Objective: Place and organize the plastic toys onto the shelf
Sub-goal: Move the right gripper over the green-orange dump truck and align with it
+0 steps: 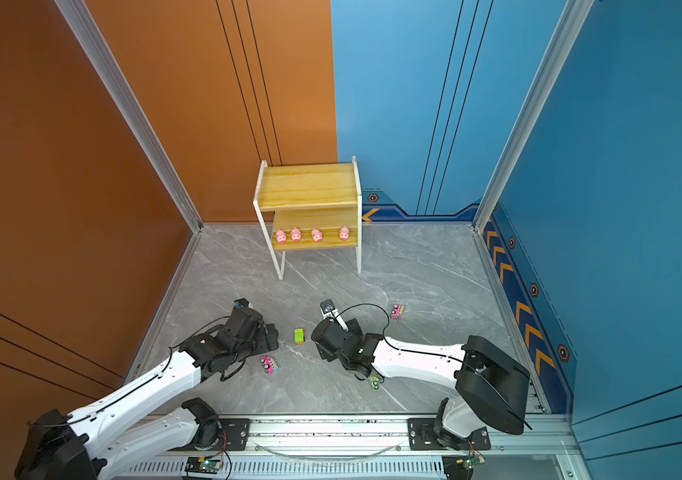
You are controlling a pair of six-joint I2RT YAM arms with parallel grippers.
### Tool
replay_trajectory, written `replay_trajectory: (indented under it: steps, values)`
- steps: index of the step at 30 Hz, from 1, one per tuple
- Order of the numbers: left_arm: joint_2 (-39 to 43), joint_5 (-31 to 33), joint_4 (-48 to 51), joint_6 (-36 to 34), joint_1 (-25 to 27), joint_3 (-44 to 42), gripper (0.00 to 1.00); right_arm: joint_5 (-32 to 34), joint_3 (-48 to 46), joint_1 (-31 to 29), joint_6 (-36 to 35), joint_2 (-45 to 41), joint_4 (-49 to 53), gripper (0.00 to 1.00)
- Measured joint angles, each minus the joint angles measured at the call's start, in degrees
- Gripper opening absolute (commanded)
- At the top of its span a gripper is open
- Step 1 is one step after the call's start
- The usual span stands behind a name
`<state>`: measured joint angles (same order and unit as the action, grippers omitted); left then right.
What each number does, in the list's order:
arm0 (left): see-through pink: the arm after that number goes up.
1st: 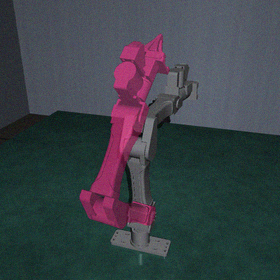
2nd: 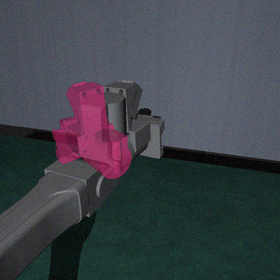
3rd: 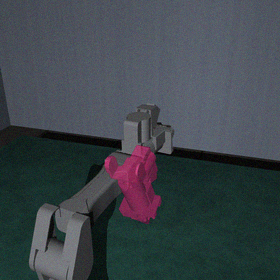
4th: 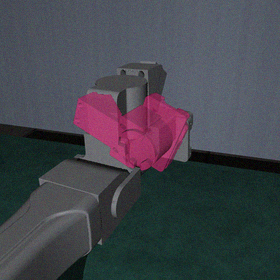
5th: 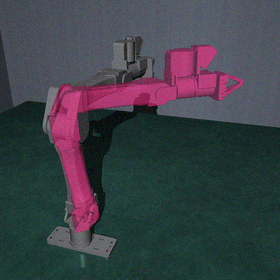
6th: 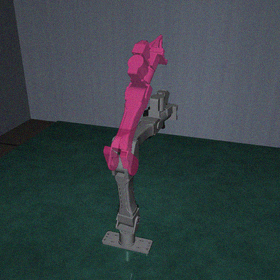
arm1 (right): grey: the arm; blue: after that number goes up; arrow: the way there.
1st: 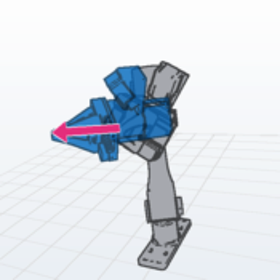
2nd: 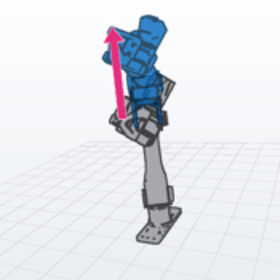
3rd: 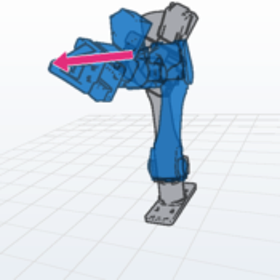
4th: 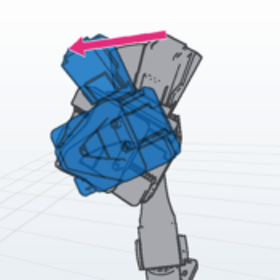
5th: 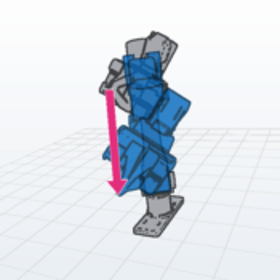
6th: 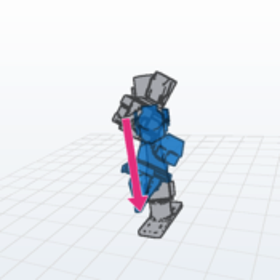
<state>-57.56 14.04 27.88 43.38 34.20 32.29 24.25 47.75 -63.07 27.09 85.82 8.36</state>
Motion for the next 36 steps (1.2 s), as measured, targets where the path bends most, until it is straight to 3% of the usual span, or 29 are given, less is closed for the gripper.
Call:
replay_trajectory:
  steps: [11,29,36]
  values:
    - [1.29,-1.01,0.33,-1.86,-3.3,4.15,0.98,-0.46,5.68,-4.52,1.99,11.82,-6.34,0.81]
    - [4.7,-4.79,1.29,-4.59,-6.14,7.72,0.98,-1.97,10.71,-4.13,2.99,22.91,-13.73,0.81]
    - [4.37,-6.25,5.07,-6.86,-6.12,14.23,0.98,-1.92,10.21,-2.71,3.08,24.63,-15.56,0.81]
